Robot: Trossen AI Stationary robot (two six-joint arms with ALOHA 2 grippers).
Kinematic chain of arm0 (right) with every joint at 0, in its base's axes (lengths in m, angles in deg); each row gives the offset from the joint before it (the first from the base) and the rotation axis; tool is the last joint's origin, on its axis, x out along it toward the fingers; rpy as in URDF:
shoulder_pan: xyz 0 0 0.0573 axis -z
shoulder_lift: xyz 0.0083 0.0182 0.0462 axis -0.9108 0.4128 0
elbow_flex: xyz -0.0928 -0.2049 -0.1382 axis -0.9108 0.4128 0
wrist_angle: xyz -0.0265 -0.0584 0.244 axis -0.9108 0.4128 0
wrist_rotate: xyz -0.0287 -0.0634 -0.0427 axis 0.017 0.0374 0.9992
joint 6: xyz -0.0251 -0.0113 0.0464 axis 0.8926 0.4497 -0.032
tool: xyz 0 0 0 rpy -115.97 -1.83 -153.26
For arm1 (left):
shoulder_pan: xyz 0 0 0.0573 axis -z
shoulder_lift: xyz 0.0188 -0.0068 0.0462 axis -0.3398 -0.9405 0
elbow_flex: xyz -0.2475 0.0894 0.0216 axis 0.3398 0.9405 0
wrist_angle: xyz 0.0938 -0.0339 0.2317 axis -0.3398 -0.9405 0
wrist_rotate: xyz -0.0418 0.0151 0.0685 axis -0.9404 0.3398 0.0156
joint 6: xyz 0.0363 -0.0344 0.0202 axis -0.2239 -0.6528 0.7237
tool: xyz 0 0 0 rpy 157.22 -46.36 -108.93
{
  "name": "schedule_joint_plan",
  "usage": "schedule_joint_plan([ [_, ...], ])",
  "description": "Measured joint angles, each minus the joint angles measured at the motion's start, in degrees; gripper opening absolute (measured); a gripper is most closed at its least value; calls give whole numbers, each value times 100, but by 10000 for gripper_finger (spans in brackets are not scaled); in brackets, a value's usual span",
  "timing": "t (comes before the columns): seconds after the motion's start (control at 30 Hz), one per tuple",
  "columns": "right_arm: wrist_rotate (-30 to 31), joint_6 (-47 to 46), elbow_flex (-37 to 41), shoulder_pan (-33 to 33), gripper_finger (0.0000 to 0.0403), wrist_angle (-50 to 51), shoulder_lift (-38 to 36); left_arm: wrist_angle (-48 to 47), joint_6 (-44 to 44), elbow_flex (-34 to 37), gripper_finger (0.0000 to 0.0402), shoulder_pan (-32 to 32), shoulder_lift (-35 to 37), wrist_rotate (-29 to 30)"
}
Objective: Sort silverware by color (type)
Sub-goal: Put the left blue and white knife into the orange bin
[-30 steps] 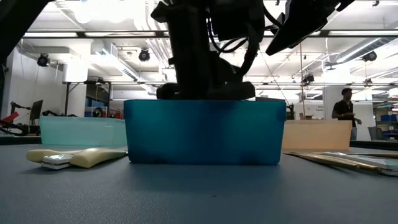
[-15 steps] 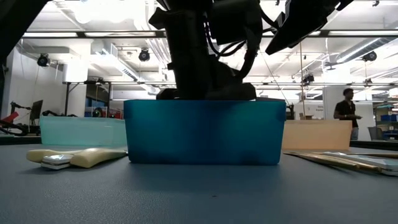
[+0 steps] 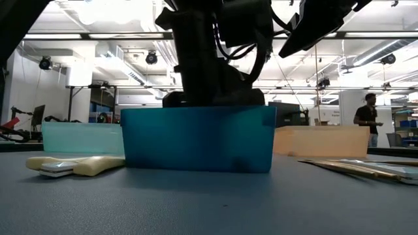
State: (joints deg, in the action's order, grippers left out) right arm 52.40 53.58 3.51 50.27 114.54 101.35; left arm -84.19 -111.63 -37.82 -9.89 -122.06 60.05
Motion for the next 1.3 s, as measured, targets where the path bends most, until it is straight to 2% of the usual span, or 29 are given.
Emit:
schedule_joint_plan([
  [0.4, -6, 0, 0, -3, 9, 28, -3, -306, 446, 4, 1, 24, 760, 684],
  [0.67, -22, 8, 77, -28, 9, 211, -498, -310, 1776, 66, 1, 52, 1668, 874],
  [0.8, -22, -2, 325, -68, 9, 140, -941, 197, 2550, 386, 0, 52, 2334, 846],
  [1.03, -22, -109, 1182, -90, 9, -772, -1698, 2114, 3477, 1622, 0, 35, 3647, -221],
  [1.17, -45, -88, 1594, -90, 9, -1613, -1841, 3895, 4191, 2681, 0, 63, 4261, -1497],
  [1.3, -170, 81, 1893, -89, 9, -2705, -1755, 5825, 4331, 3782, 0, 30, 4657, -2530],
])
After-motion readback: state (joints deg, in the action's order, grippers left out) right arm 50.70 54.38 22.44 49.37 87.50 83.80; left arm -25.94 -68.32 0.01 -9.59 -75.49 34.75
